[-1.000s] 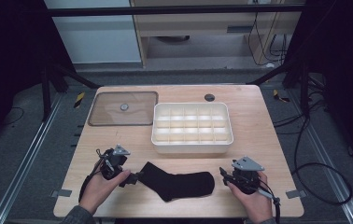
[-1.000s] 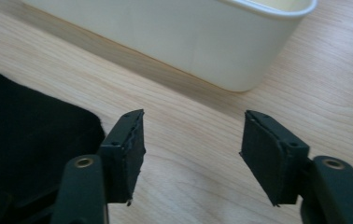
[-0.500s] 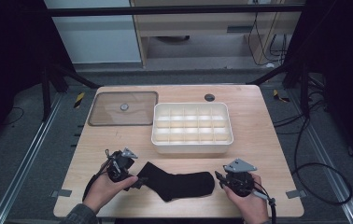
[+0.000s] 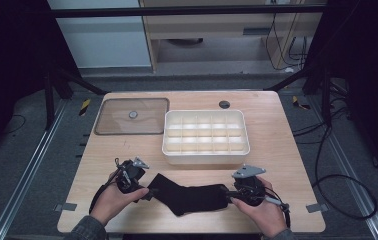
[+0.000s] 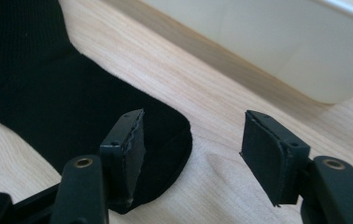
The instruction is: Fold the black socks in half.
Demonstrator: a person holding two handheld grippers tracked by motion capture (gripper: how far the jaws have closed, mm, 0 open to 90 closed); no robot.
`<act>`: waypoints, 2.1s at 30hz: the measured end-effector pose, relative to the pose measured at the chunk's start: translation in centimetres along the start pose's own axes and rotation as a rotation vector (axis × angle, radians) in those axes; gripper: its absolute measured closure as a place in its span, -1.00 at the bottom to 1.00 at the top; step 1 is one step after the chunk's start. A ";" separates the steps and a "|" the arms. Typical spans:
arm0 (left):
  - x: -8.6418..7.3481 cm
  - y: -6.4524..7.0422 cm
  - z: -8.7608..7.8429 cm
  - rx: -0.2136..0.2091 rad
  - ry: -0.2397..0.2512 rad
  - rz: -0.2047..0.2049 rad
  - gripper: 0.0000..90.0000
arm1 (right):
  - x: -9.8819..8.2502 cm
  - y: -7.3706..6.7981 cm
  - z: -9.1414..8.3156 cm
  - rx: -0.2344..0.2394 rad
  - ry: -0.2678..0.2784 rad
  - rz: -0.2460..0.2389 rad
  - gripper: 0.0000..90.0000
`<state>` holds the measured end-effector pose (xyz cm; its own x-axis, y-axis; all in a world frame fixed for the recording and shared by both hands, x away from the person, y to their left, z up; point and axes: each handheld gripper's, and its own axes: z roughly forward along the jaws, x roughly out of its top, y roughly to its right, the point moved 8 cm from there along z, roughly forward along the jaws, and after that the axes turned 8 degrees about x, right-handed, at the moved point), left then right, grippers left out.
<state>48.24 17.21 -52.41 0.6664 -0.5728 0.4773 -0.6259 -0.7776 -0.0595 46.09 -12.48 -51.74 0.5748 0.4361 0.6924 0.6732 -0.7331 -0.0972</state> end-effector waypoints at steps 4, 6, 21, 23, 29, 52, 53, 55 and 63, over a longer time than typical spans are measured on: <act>-0.6 -0.2 0.1 -0.003 -0.019 -0.003 -0.73 | -0.1 -0.3 0.4 0.026 -0.044 0.021 -0.02; -0.5 -0.2 0.2 0.001 -0.019 -0.012 -0.72 | -0.1 -0.7 0.5 0.052 -0.052 0.019 0.15; 0.0 0.4 0.9 -0.039 -0.061 0.004 -0.39 | -0.5 -0.5 0.5 0.068 -0.116 0.046 0.49; 0.5 0.7 0.9 -0.034 -0.066 0.027 -0.38 | -0.7 -0.4 0.6 0.071 -0.134 0.061 0.46; 1.1 1.0 1.0 -0.021 -0.060 0.036 -0.34 | -0.1 -0.1 1.0 0.096 -0.097 0.080 0.30; 0.1 0.8 2.2 -0.047 -0.099 0.020 -0.05 | -1.1 0.4 3.2 0.119 -0.167 0.091 0.47; 0.1 0.8 2.2 -0.053 -0.100 0.020 -0.01 | -1.2 0.3 3.2 0.124 -0.169 0.096 0.49; 0.2 1.0 2.2 -0.063 -0.104 0.020 0.04 | -1.2 0.3 3.2 0.127 -0.172 0.095 0.53; 0.3 1.5 2.1 -0.080 -0.118 0.043 0.41 | -1.3 -0.4 3.2 0.140 -0.190 0.087 0.57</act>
<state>48.35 15.31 -54.24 0.6785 -0.6354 0.3687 -0.6820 -0.7313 -0.0052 46.61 -11.06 -54.88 0.7015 0.4746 0.5316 0.6678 -0.6983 -0.2578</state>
